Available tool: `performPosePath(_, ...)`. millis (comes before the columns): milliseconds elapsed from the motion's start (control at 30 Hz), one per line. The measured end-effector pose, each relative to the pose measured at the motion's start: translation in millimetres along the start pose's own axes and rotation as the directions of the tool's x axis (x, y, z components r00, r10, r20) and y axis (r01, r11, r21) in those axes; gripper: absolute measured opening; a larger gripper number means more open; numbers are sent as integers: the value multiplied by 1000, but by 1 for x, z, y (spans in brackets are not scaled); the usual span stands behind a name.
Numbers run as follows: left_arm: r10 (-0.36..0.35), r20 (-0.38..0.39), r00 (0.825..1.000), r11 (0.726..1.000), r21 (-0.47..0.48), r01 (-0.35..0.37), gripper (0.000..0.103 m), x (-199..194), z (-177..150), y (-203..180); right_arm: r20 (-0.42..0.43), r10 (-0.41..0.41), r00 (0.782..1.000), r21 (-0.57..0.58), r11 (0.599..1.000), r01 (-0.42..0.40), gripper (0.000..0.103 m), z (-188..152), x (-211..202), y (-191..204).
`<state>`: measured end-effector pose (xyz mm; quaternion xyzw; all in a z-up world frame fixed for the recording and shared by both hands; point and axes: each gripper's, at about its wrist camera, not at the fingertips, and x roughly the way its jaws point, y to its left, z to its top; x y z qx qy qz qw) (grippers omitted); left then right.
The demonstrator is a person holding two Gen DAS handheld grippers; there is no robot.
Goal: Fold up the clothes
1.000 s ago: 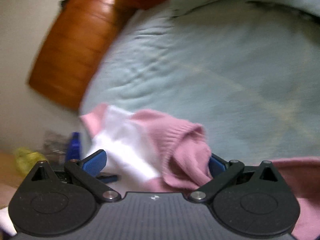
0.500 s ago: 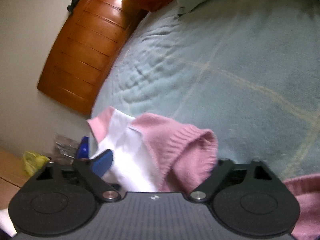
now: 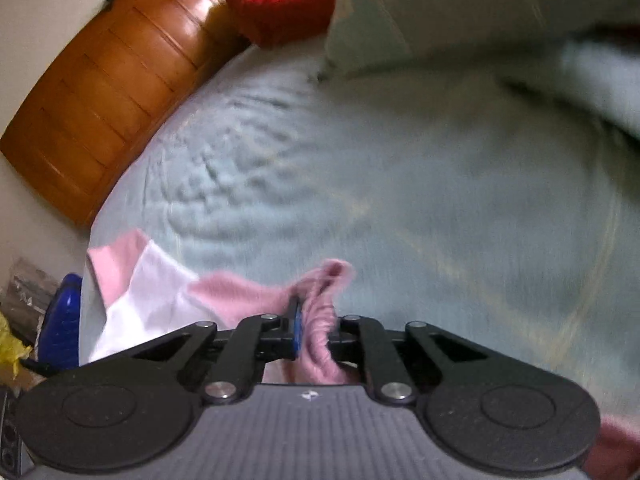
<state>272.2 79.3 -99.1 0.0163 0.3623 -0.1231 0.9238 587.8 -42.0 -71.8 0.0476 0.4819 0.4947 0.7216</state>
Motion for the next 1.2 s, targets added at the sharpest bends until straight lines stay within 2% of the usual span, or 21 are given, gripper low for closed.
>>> performPosePath(200, 0, 9, 1000, 1000, -4, 0, 102, -4, 2, 1, 121, 18, 992, -34, 999, -13, 11, 35, -4, 9)
performPosePath(367, 1, 14, 1000, 1000, -3, -1, 102, -3, 2, 3, 98, -33, 995, -61, 997, 39, 12, 48, 15, 6)
performPosePath(467, 3, 5, 1000, 1000, 1, -3, 102, -1, 0, 1, 59, -88, 994, 5, 996, 88, 22, 46, 31, -7)
performPosePath(500, 3, 4, 1000, 1000, 3, -3, 102, 0, 0, 1, 60, -120, 991, 24, 993, 119, 31, 44, 34, -11)
performPosePath(533, 4, 4, 1000, 1000, 4, -4, 102, -1, 0, 1, 57, -144, 988, 46, 989, 142, 35, 43, 32, -14)
performPosePath(667, 0, 3, 1000, 1000, 3, 0, 102, -1, 0, 2, 96, -156, 983, 60, 987, 151, 38, 33, -7, -9)
performPosePath(733, -2, 2, 1000, 1000, 2, 2, 102, -1, 0, 2, 122, -189, 974, 50, 982, 184, 44, 25, -40, -4)
performPosePath(800, -4, 1, 1000, 1000, 1, 4, 102, -1, 1, 3, 142, -240, 960, 58, 971, 234, 52, 12, -76, -4)
performPosePath(933, -6, -3, 1000, 1000, 20, 6, 102, -6, 3, -5, 165, -346, 924, 122, 936, 329, 52, -28, -147, -16)
performPosePath(1033, -16, -4, 1000, 999, 44, 17, 102, -13, 5, -15, 163, -457, 874, 166, 886, 432, 52, -60, -184, -30)
performPosePath(1100, -23, -5, 1000, 998, 60, 24, 102, -17, 7, -22, 141, -514, 846, 173, 854, 490, 52, -76, -193, -41)
performPosePath(1200, -27, -9, 1000, 996, 84, 28, 102, -22, 10, -33, 92, -539, 837, 153, 839, 523, 52, -93, -189, -56)
